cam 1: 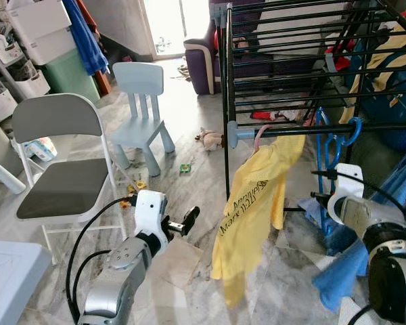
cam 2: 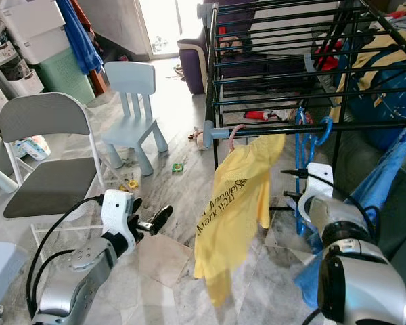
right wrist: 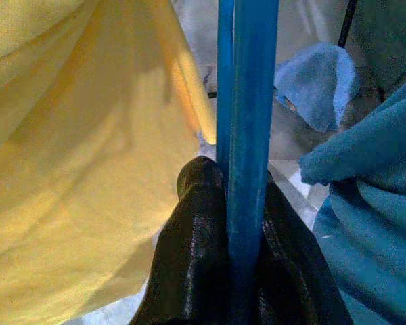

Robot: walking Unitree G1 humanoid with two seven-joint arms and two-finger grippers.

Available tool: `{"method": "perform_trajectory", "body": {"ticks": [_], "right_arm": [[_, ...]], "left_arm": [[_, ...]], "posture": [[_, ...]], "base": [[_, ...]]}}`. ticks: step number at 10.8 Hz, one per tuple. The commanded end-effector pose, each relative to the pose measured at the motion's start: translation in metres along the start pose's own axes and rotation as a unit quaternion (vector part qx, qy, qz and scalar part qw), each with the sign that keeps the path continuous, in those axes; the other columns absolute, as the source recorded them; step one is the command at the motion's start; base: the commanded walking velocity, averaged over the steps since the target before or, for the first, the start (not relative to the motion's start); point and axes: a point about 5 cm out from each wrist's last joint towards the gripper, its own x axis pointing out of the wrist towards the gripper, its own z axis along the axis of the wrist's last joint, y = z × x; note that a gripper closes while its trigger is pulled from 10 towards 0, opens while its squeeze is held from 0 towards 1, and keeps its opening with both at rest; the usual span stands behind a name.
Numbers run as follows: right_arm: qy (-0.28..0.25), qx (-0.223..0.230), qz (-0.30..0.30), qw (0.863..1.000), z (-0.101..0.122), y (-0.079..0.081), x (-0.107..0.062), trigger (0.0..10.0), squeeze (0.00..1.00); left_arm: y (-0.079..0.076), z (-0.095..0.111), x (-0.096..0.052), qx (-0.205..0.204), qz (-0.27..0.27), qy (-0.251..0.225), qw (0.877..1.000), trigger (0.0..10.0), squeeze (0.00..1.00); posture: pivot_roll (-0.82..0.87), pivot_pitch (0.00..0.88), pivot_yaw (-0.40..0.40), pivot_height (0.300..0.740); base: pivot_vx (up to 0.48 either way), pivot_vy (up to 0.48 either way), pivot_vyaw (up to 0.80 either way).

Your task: Hang hanger

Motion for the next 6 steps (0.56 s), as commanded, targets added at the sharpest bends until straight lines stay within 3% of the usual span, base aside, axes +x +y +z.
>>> {"method": "perform_trajectory", "body": {"ticks": [1,4,6], "right_arm": [[0.03,0.0,0.001,1.0,-0.018,0.003,0.003,10.0,0.0],[-0.004,-0.039,-0.021,0.999,-0.012,-0.005,0.002,10.0,0.0],[-0.016,-0.04,-0.03,0.999,-0.02,-0.009,0.003,10.0,1.0]], "left_arm": [[0.005,0.003,-0.003,0.008,0.008,0.0,1.0,10.0,0.0],[0.002,0.007,0.001,0.015,0.004,-0.005,1.0,10.0,0.0],[0.0,0.006,0.001,0.015,0.003,-0.006,1.0,10.0,0.0]], "posture": [[-0.09,0.0,0.118,0.74],[-0.1,0.0,0.122,0.74],[-0.1,0.0,0.123,0.74]], "base": [[0.0,0.0,0.0],[0.0,0.0,0.0],[0.0,0.0,0.0]]}}
